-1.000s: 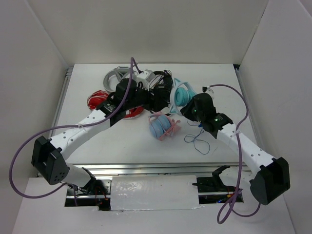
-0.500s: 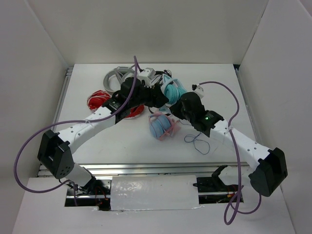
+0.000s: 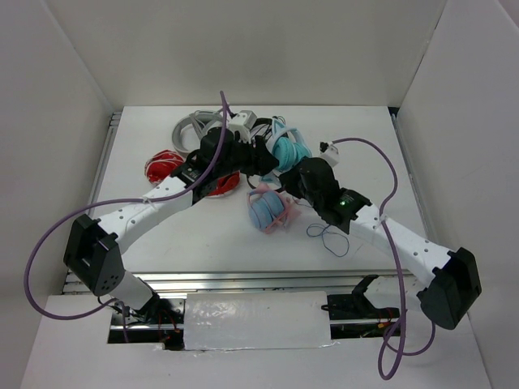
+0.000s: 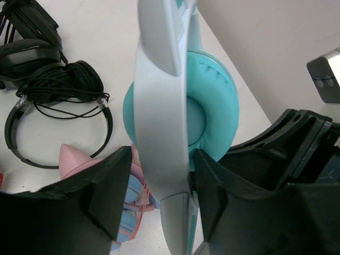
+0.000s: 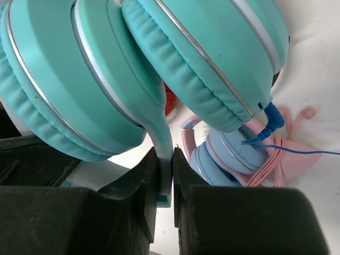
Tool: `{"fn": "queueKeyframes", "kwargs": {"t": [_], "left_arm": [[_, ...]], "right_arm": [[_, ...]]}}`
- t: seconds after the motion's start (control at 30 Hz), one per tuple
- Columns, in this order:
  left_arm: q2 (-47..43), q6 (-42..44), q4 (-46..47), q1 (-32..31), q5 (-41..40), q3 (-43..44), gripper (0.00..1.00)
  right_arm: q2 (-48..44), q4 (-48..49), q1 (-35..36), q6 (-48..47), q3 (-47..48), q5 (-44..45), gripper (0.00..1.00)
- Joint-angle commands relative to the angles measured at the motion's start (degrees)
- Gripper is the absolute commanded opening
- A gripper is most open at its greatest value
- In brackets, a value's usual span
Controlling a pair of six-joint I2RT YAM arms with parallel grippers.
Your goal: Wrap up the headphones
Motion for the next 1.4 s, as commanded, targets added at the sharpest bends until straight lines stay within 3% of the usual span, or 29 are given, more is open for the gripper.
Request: {"fn": "queueKeyframes", "kwargs": {"t": [0.0, 0.07, 0.17, 0.27, 0.37, 0.4, 0.43, 0.53, 0.57, 0.63, 0.67, 0.73, 0.87, 0.97, 1.13, 1.37], "left_arm": [[0.5, -1.0, 2.1, -0.4, 2.3, 0.4, 0.64], [0.0, -1.0, 1.6, -0.3, 1.9, 0.1, 0.64], [-1.2, -1.2, 1.7, -0.4, 0.7, -1.3, 0.54], [-2.4, -1.0, 2.0, -0.4, 0.7, -2.2, 0.39], [-2.9, -1.2, 3.2, -0.4, 2.1, -2.7, 0.17], [-2.9, -1.3, 3.4, -0.4, 2.0, -2.8, 0.04], [-2.9, -1.2, 3.3, -0.4, 1.9, -2.7, 0.0], [-3.0, 0.3, 0.8, -0.4, -1.7, -1.5, 0.0], [-3.5, 0.8, 0.5, -0.4, -2.6, -1.3, 0.0], [-4.2, 2.2, -0.1, -0.3, -5.5, -0.8, 0.0], [-5.0, 2.7, -0.7, -0.1, -6.8, -0.7, 0.0], [-6.0, 5.0, -0.7, 0.4, -8.0, -0.1, 0.0], [-8.9, 7.2, 0.6, 1.6, -8.1, 0.7, 0.0], [-10.0, 8.5, -0.6, 3.0, -8.0, 2.3, 0.0], [-12.2, 10.3, -1.5, 5.6, -7.9, 5.8, 0.0], [-13.0, 12.2, -4.9, 11.3, 3.8, 17.5, 0.0]], "right_arm": [[-3.7, 12.1, 1.0, 0.3, 1.1, 1.6, 0.0], [-3.4, 12.1, 1.3, 0.0, 1.8, 2.0, 0.0], [-3.6, 14.2, 1.2, 0.0, 1.6, 1.5, 0.0], [-3.7, 16.4, 1.3, 0.5, 0.5, 0.7, 0.0], [-2.9, 18.8, 1.3, 0.4, 0.0, -0.4, 0.0], [-2.6, 20.3, 1.4, -0.1, -0.2, -1.9, 0.01], [-2.1, 20.2, 1.6, -0.9, -0.1, -2.1, 0.01], [-2.1, 19.7, 1.7, -4.2, 0.4, -4.0, 0.06], [-2.3, 19.3, 1.9, -7.1, 0.4, -4.3, 0.16], [-4.0, 17.7, 2.0, -9.9, 0.1, -4.7, 0.26], [-5.0, 17.6, 2.1, -11.6, -1.0, -5.0, 0.39], [-7.9, 18.2, 2.5, -18.0, -2.4, -6.4, 0.53], [-13.5, 19.3, 3.5, -29.6, -6.0, -12.8, 0.92], [-17.3, 16.9, 4.1, -33.5, -7.8, -16.3, 1.0], [-23.3, 15.0, 2.1, -38.2, -13.9, -13.0, 1.0], [-22.5, 13.0, -7.7, -47.6, -16.2, -19.5, 1.0]]}}
